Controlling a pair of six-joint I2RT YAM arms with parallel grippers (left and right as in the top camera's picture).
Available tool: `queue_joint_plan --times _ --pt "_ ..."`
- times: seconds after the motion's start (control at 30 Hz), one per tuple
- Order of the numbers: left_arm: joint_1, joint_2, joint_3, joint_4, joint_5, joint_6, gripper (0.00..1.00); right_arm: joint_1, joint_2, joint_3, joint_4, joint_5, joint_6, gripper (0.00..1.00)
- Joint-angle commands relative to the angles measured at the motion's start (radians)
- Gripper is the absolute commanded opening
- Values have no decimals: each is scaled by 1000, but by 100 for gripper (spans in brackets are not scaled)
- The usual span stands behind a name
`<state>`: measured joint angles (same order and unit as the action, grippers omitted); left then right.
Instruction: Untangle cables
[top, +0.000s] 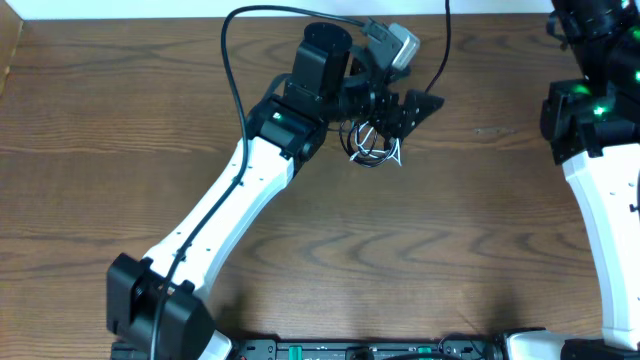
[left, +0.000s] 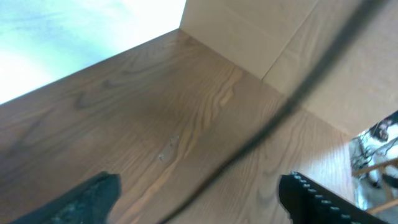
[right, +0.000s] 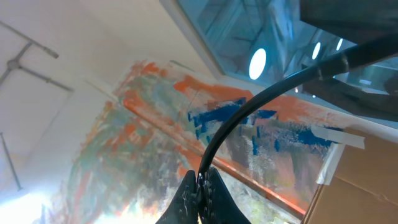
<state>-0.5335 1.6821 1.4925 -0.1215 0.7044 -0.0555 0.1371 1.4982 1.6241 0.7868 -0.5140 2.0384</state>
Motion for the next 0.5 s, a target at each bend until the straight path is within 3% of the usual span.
queue_joint_plan --times 0.0,0.13,0.4,0.47 --pt "-3 32 3 39 37 -81 75 1 -15 33 6 26 13 2" --pt "-14 35 3 56 47 -81 72 1 -15 33 7 21 13 2" --pt "-14 35 3 55 47 -93 14 -6 -15 33 6 9 13 1" --pt "-14 35 3 56 47 -103 8 -18 -15 33 6 -3 13 1"
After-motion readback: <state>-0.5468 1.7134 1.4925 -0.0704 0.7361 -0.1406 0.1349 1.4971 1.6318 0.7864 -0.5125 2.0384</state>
